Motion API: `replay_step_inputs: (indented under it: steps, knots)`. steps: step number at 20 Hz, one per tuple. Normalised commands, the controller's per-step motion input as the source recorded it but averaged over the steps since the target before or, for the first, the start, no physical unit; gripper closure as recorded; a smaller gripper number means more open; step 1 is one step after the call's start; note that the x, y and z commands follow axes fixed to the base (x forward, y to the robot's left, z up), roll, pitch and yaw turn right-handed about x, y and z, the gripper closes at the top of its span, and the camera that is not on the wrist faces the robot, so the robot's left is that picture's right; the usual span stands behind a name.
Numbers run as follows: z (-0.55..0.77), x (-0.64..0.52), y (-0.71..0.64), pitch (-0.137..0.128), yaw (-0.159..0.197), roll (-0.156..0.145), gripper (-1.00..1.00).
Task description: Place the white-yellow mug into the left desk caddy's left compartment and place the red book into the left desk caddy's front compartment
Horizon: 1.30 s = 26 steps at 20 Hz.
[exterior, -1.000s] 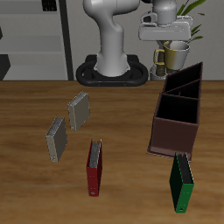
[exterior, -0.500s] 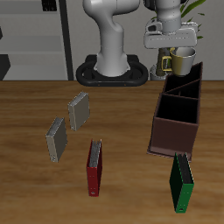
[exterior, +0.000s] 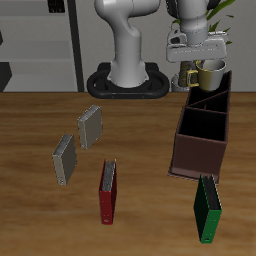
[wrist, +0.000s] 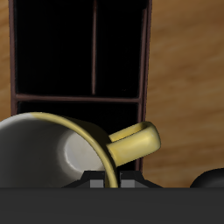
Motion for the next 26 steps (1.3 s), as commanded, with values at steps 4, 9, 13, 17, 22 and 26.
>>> replay_step_inputs:
  steps: [4, 9, 13, 17, 22, 26]
  knots:
    - [-0.20, 0.09, 0.04, 0.053, 0.034, 0.013, 1.00]
    - [-0.17, 0.03, 0.04, 0.037, 0.043, 0.013, 1.00]
    - [-0.21, 0.06, 0.12, 0.064, 0.037, 0.027, 1.00]
    - [-0.16, 0.00, 0.16, 0.030, 0.053, 0.040, 1.00]
    - [-0.13, 0.05, 0.03, 0.069, 0.050, -0.005, -1.00]
    - [-0.05, 0.03, 0.02, 0.024, 0.030, 0.024, -1.00]
